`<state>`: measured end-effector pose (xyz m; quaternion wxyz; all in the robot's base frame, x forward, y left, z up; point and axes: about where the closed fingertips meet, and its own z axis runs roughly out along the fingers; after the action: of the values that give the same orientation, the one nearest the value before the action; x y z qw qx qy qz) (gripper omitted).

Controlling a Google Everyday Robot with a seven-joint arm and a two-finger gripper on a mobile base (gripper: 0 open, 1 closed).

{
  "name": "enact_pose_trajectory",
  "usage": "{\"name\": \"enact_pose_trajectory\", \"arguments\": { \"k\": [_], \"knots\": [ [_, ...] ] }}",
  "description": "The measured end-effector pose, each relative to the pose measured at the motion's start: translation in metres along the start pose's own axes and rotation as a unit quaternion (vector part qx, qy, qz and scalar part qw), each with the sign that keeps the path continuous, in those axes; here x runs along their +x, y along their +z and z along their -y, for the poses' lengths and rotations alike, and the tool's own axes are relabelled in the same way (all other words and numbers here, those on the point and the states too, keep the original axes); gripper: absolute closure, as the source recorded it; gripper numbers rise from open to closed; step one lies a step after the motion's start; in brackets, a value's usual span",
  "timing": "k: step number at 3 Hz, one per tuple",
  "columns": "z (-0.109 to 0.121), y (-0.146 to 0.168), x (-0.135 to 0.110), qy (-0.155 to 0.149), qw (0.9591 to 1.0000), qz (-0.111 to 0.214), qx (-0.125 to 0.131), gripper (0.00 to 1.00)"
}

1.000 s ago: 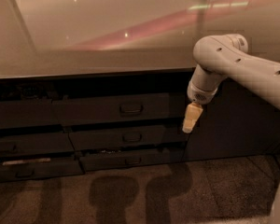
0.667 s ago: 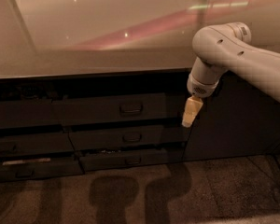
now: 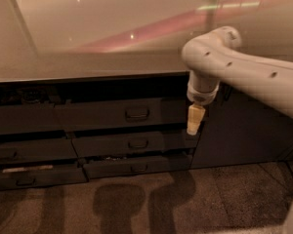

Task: Open top drawer

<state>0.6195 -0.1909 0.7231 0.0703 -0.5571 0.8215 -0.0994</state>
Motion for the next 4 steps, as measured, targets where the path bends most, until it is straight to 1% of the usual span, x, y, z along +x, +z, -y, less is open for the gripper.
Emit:
{"name": "enact_pose_trajectory", "arguments": {
  "k": [1,2,3,4],
  "knots": [
    [0.0085,0.0055,0.0088,0.009,0.9993,-0.027,0.023,0.00],
    [0.0084,0.0055,0.0088,0.009,0.9993,-0.027,0.023,0.00],
    [0.0068,0.0068,0.0078,-0.017,0.9998,-0.011,0.005,0.00],
    [0.0033,0.0081,0.0042,-0.076,0.9967,-0.014,-0.025,0.00]
  ]
}}
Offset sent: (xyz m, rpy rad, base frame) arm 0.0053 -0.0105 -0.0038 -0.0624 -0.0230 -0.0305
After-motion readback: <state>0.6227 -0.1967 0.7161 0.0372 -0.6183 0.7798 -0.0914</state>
